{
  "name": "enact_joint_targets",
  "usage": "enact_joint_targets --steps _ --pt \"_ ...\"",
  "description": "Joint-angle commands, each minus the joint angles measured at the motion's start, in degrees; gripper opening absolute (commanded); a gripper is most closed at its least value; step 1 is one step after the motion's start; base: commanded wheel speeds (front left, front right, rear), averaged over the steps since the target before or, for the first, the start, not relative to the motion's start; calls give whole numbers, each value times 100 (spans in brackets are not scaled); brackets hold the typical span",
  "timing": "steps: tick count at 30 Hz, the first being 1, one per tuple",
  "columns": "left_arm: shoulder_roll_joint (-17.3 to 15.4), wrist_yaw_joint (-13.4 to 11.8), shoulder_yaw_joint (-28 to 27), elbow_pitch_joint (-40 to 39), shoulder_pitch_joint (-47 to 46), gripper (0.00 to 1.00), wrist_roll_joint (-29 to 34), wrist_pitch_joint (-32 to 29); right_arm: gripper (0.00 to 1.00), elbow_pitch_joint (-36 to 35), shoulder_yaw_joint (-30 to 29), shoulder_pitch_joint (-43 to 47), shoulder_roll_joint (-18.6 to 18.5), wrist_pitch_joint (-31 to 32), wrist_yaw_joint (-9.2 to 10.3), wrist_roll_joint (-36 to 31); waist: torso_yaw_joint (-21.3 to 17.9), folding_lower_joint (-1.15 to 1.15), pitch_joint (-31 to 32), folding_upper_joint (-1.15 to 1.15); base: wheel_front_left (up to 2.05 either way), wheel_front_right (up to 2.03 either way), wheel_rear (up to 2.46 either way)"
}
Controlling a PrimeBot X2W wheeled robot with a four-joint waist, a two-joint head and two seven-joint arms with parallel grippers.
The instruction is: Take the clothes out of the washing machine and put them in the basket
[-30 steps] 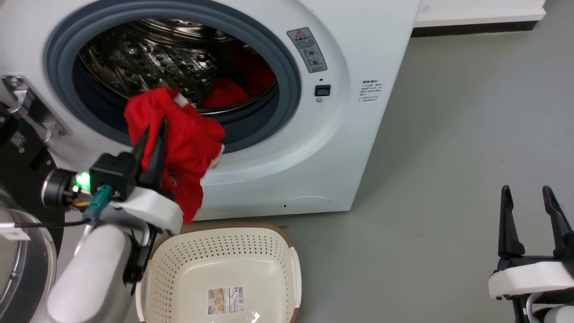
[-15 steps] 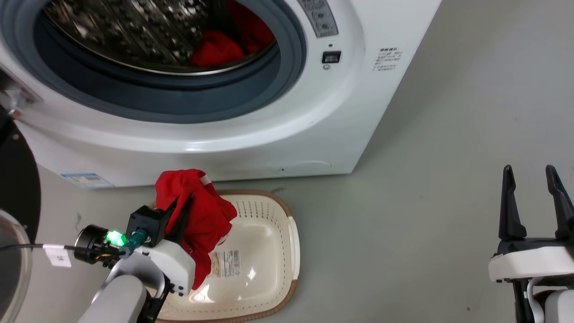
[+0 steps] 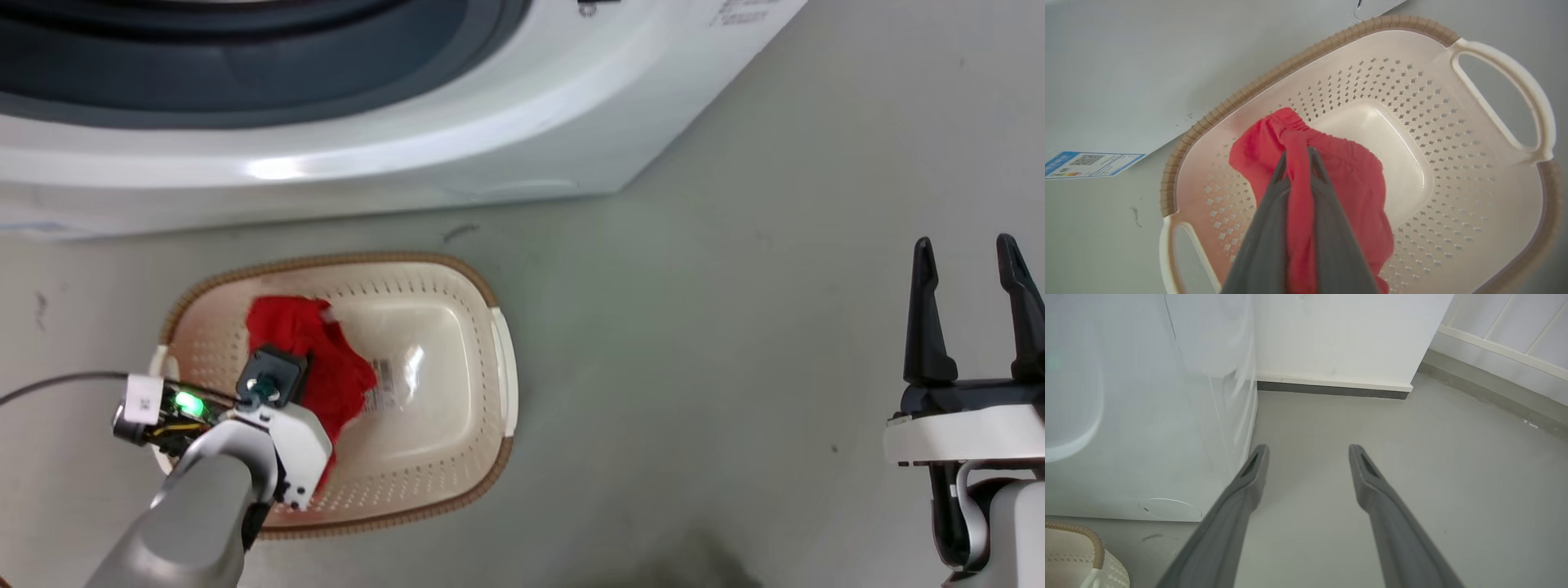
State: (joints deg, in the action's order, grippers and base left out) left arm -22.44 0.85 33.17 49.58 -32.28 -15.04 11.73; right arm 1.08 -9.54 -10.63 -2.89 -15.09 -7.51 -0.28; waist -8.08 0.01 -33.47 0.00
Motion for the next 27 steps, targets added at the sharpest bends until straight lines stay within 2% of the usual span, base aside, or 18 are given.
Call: enact_joint_targets --steps 1,7,11,18,27 --pt "66 11 -12 241 -211 0 -4 64 100 -55 23 -97 2 -12 4 -61 -97 -1 -400 0 0 0 0" --pt "270 54 -126 1042 -882 0 -101 248 100 -190 81 -161 1 -12 4 -70 -104 -1 -894 0 0 0 0" --pt "440 112 -133 1319 -1183 0 -112 319 100 -237 155 -212 3 -12 4 -66 -76 -1 -1134 0 0 0 0" --pt "614 70 20 1649 -1553 0 52 354 100 -291 229 -276 1 -12 4 3 -68 -1 -1373 0 0 0 0" --pt "608 -14 -66 1949 -1798 0 -22 347 100 -394 275 -391 1 -12 4 -17 -100 -1 -1658 0 0 0 0"
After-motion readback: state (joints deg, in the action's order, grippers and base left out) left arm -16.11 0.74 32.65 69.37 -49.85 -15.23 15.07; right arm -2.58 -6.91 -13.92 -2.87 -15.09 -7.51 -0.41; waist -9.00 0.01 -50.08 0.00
